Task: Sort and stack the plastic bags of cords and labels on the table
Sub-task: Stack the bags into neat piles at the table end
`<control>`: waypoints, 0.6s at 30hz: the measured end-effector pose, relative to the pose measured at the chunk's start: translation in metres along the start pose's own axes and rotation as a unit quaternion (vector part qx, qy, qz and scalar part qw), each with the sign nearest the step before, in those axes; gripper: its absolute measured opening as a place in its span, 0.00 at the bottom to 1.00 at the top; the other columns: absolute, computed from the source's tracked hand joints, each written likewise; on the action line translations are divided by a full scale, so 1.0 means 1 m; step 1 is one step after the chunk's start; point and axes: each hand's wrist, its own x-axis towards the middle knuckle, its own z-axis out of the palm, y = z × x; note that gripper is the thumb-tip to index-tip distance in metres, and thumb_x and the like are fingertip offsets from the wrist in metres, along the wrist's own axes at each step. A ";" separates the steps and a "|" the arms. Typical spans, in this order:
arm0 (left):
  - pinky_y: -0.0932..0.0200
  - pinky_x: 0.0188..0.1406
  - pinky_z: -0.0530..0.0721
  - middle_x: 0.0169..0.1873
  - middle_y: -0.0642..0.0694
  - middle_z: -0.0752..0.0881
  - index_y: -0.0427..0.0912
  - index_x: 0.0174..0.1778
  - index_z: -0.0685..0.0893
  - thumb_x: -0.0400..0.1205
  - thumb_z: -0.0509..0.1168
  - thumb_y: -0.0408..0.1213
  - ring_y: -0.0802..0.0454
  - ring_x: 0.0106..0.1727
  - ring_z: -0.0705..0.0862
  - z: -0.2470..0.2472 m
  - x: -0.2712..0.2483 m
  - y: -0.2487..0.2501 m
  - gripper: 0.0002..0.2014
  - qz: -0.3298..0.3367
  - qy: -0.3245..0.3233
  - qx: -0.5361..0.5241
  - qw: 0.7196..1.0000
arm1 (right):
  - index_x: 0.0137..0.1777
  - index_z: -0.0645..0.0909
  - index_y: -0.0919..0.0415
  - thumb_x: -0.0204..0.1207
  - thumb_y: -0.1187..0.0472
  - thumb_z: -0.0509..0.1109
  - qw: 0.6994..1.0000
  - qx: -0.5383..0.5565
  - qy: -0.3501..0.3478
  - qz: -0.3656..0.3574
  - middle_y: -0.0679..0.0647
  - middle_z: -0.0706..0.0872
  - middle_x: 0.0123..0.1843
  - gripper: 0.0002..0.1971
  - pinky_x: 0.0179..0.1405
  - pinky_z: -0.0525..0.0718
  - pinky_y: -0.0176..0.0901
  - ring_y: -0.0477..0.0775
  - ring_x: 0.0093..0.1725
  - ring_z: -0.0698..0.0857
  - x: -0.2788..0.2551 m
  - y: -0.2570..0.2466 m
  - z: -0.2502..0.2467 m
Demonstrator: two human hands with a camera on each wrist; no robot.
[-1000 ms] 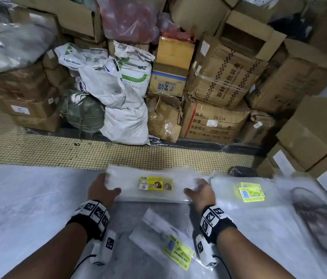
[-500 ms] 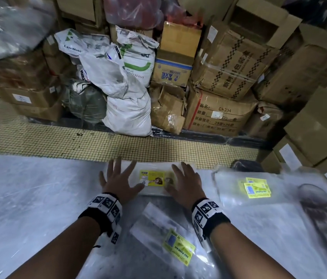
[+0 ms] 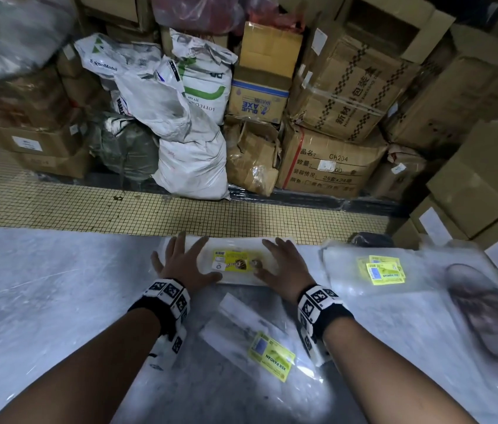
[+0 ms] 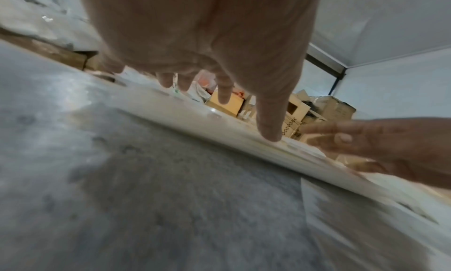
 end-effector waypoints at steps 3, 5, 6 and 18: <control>0.35 0.79 0.51 0.84 0.49 0.56 0.64 0.78 0.68 0.73 0.72 0.60 0.44 0.83 0.52 0.000 -0.015 0.009 0.37 0.071 0.075 -0.011 0.995 | 0.81 0.69 0.52 0.81 0.48 0.70 0.995 0.045 0.085 0.008 0.56 0.70 0.82 0.30 0.81 0.63 0.50 0.58 0.82 0.64 -0.026 0.000 -0.006; 0.40 0.75 0.67 0.78 0.48 0.66 0.59 0.73 0.76 0.73 0.75 0.49 0.42 0.76 0.64 0.009 -0.025 0.016 0.31 0.135 0.078 -0.051 0.986 | 0.73 0.77 0.53 0.78 0.51 0.73 0.991 0.078 0.100 0.043 0.56 0.80 0.70 0.24 0.71 0.73 0.44 0.57 0.71 0.77 -0.048 0.000 -0.005; 0.40 0.72 0.72 0.75 0.48 0.68 0.57 0.73 0.77 0.72 0.75 0.47 0.42 0.74 0.67 0.016 -0.030 0.019 0.30 0.156 0.046 -0.055 0.985 | 0.70 0.80 0.54 0.77 0.51 0.75 0.990 0.090 0.085 0.066 0.55 0.83 0.66 0.22 0.67 0.76 0.41 0.55 0.65 0.81 -0.059 0.000 -0.002; 0.42 0.74 0.68 0.79 0.43 0.48 0.60 0.62 0.75 0.70 0.72 0.55 0.37 0.81 0.48 0.057 -0.088 0.024 0.25 0.155 -0.060 0.096 0.981 | 0.60 0.78 0.39 0.68 0.48 0.80 0.981 0.003 0.011 0.194 0.46 0.71 0.62 0.22 0.60 0.66 0.48 0.53 0.66 0.67 -0.172 0.010 0.044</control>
